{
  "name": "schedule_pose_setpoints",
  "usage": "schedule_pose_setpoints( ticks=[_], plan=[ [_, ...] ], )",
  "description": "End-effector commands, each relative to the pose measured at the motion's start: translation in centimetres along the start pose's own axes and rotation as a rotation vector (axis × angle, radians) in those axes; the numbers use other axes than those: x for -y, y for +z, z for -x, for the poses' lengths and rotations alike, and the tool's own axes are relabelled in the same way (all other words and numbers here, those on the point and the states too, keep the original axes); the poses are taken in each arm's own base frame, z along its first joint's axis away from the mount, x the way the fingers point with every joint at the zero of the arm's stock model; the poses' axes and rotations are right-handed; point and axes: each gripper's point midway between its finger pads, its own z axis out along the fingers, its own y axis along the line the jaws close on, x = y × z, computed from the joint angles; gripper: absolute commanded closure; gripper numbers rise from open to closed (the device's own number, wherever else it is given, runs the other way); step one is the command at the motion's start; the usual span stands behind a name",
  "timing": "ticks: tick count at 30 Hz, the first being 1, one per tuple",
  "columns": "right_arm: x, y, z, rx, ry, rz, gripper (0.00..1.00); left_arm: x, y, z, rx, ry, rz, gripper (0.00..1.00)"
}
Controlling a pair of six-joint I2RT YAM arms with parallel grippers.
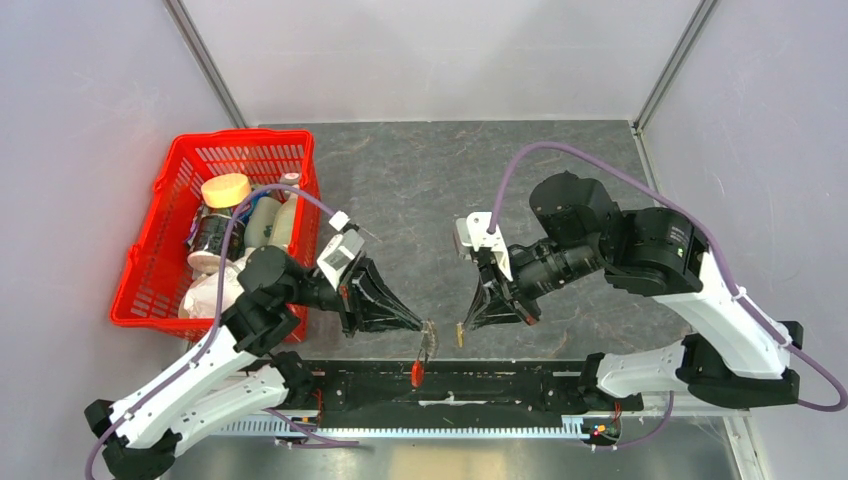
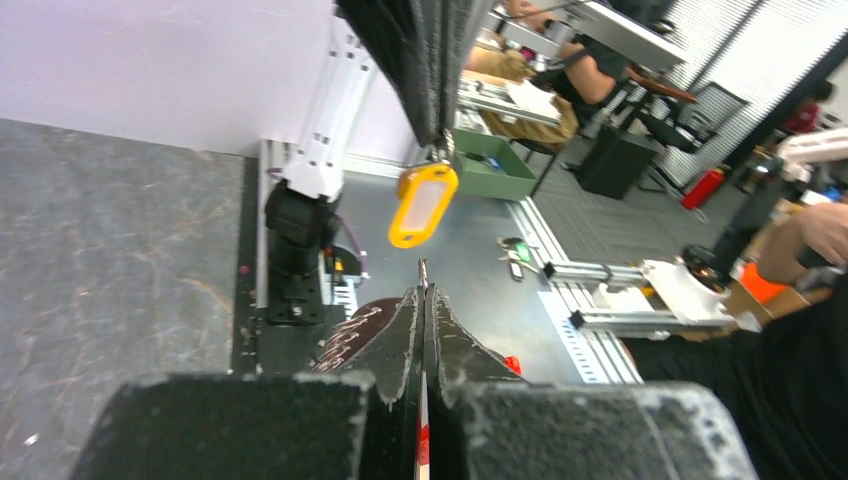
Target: Put the keys on the keyring
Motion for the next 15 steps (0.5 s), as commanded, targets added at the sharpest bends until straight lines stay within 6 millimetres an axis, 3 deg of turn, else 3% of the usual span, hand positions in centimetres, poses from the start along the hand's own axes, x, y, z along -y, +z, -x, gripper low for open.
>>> schedule_pose_setpoints(
  ticks=[1,7,15],
  plan=[
    [1.1,1.4,0.7,0.016,0.060,-0.023,1.00,-2.6,-0.5,1.8,0.063,0.075,0.189,0.98],
    [2.4,3.0,2.1,0.065,0.134,-0.044,1.00,-4.2,-1.1,2.5,0.110,0.074,0.308,0.98],
    [4.7,3.6,2.5,0.091,0.191,-0.157,1.00,-4.8,-1.3,2.7,0.119,0.088,0.342,0.98]
  ],
)
